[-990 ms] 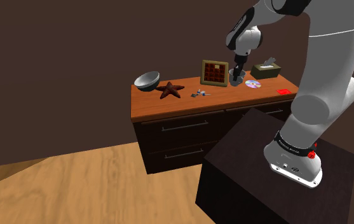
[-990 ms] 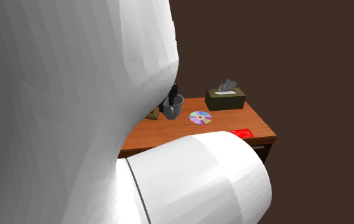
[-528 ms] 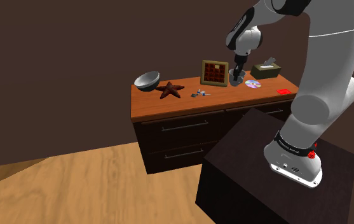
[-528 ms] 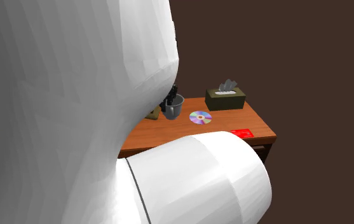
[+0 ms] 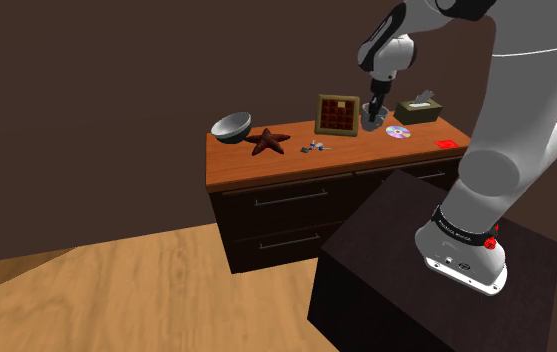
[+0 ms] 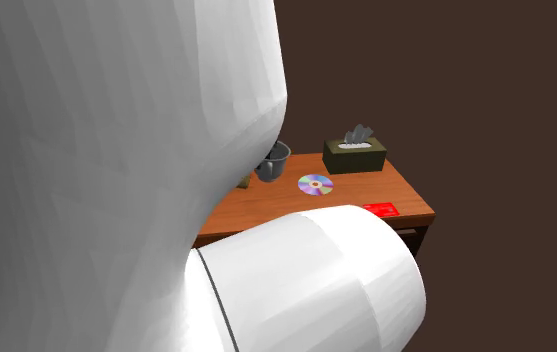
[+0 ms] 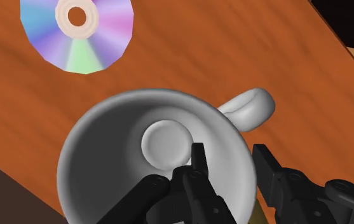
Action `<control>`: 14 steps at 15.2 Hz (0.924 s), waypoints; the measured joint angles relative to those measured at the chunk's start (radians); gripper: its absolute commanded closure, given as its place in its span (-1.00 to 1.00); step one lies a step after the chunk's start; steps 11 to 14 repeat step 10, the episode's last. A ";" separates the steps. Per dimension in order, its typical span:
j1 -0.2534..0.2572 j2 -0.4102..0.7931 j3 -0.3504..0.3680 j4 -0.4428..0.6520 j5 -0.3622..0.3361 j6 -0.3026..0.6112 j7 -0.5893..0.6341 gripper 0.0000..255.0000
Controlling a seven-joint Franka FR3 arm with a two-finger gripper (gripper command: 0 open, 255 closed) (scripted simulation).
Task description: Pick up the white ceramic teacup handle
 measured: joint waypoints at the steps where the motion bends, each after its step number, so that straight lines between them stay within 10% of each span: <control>1: 0.003 -0.010 -0.003 -0.001 -0.007 -0.008 0.005 1.00; 14: 0.021 -0.088 -0.028 0.031 -0.062 -0.107 0.041 1.00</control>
